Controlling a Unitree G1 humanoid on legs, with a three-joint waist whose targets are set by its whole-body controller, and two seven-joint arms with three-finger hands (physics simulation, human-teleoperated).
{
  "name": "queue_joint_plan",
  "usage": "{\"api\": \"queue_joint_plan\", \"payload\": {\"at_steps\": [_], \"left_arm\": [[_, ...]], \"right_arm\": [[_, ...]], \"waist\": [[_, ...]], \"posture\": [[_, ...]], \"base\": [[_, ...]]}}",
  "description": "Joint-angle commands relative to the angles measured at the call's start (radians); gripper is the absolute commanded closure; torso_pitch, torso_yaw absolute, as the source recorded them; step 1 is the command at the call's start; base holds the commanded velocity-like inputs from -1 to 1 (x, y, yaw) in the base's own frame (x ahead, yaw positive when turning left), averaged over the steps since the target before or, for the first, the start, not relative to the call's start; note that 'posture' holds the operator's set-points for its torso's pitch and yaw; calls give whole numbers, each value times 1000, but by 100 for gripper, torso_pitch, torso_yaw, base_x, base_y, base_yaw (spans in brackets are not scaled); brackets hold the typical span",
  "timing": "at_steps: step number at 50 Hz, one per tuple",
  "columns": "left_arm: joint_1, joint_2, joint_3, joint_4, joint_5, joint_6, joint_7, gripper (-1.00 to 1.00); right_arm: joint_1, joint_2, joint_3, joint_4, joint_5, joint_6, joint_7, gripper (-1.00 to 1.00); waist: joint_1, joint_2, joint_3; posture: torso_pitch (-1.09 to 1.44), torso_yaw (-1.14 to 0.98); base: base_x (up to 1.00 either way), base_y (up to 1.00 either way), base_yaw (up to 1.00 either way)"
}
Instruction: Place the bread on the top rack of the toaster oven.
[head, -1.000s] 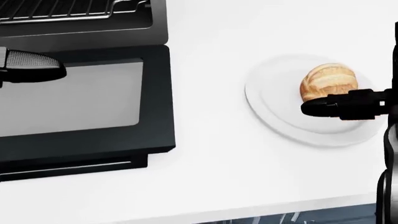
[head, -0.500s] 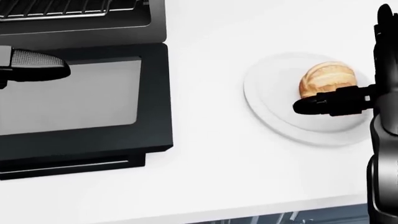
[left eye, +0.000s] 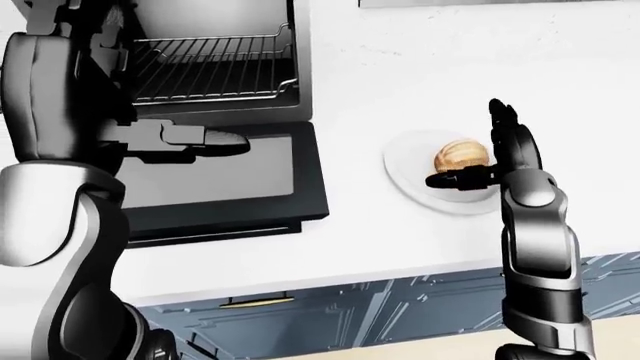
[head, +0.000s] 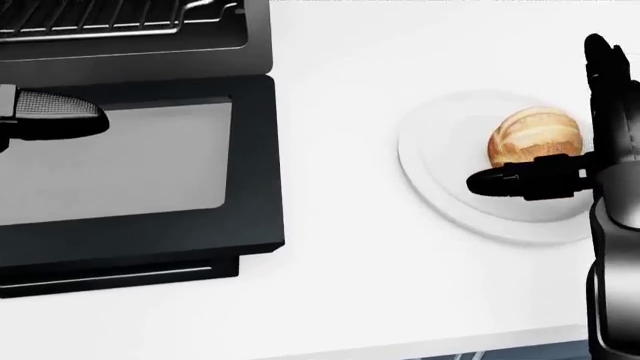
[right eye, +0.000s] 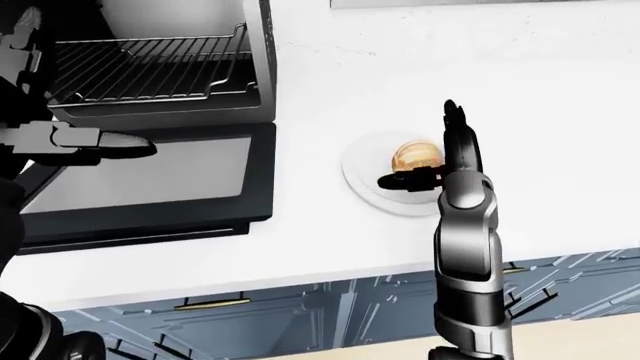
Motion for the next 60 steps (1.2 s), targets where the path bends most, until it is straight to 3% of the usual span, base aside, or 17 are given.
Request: {"api": "queue_joint_plan", "payload": {"at_steps": [1, 10, 46, 60], "left_arm": [[-28, 11, 8, -17, 4, -24, 3, -100], [-40, 12, 0, -12, 4, -19, 4, -100], [-30, 22, 23, -29, -13, -10, 8, -100], [-37, 25, 21, -24, -15, -12, 11, -100]], "right_arm": [[-28, -13, -8, -41, -8, -25, -8, -84], [-21, -19, -16, -55, -6, -14, -4, -84], [-5, -9, -10, -61, -7, -11, 5, -45], [-20, -10, -1, -61, -14, -9, 11, -18]], "waist": [[0, 0, -25], [0, -1, -24], [0, 0, -24], [0, 1, -25]], "posture": [[0, 0], [0, 0], [0, 0], [0, 0]], "base": [[0, 0, 0], [0, 0, 0], [0, 0, 0], [0, 0, 0]]}}
